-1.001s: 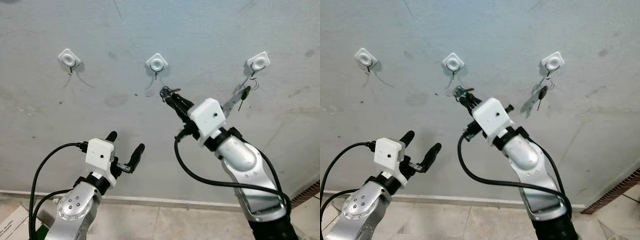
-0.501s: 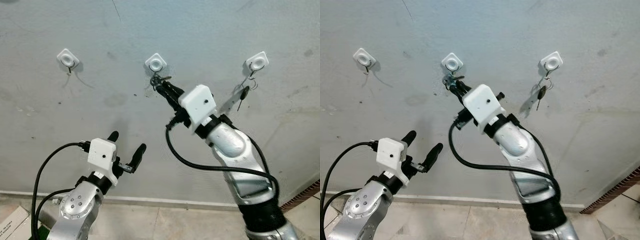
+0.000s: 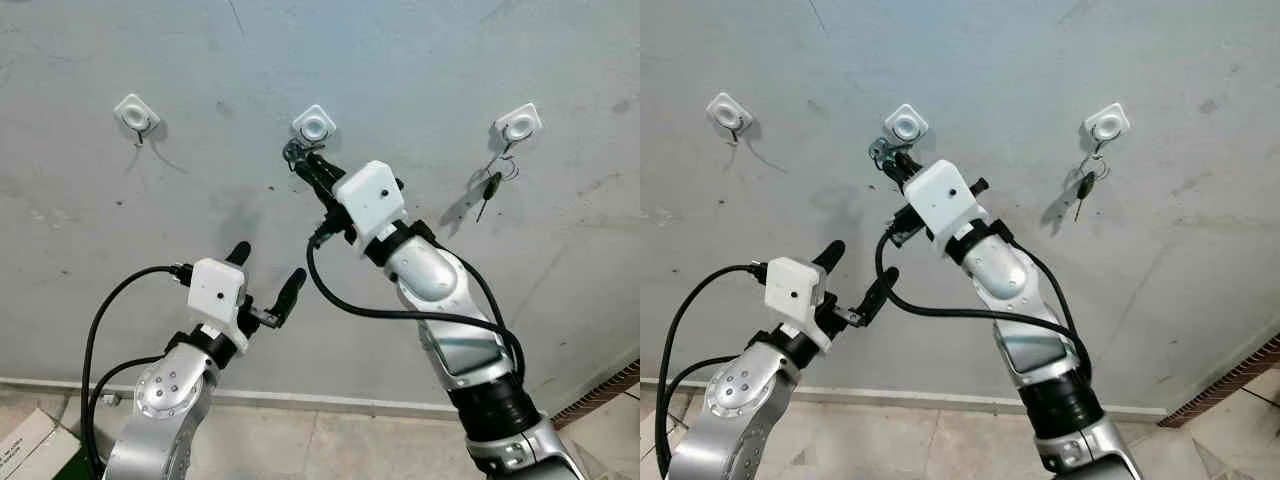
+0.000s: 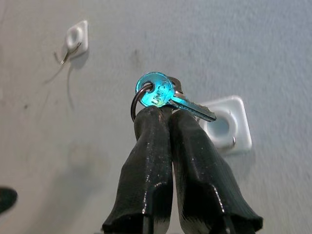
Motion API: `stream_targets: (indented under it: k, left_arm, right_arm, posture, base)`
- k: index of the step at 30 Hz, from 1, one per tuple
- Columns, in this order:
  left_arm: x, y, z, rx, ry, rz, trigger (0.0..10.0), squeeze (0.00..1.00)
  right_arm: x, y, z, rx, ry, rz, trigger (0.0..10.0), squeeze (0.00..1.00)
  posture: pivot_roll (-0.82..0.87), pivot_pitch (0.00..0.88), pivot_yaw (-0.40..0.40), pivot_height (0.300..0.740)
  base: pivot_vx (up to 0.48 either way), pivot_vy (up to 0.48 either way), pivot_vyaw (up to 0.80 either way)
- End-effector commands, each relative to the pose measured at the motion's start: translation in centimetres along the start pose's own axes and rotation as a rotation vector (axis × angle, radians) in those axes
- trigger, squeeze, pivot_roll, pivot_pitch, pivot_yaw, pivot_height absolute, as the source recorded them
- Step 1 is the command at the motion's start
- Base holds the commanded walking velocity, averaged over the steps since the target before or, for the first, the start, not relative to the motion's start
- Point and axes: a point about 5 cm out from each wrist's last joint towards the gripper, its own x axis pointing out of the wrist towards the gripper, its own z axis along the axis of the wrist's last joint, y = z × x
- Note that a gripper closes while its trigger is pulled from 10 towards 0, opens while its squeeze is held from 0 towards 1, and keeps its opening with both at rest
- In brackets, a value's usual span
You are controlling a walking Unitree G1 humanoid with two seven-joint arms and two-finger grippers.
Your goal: Hang keys on a hook
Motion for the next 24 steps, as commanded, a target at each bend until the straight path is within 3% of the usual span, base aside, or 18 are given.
stream_targets:
  k: [1, 12, 24]
  left_arm:
    - [0.5, -0.2, 0.2, 0.003, -0.014, -0.016, 10.0, 0.0]
    - [0.6, -0.6, 0.2, 0.012, -0.019, -0.023, 10.0, 0.0]
    - [0.7, -0.6, 0.2, 0.012, -0.017, -0.019, 10.0, 0.0]
  right_arm:
    - [0.9, -0.2, 0.8, -0.01, -0.043, -0.015, 10.0, 0.0]
    - [2.1, -0.9, 0.5, -0.007, -0.052, -0.05, 10.0, 0.0]
    - [1.2, -2.0, -1.0, 0.016, -0.005, -0.118, 10.0, 0.0]
  posture:
    - [0.04, 0.012, 0.021, 0.74]
    - [0.04, 0.026, 0.017, 0.74]
    - [0.03, 0.032, 0.02, 0.74]
  base:
    - [0.0, 0.0, 0.0]
    - [0.0, 0.0, 0.0]
    - [0.0, 0.0, 0.0]
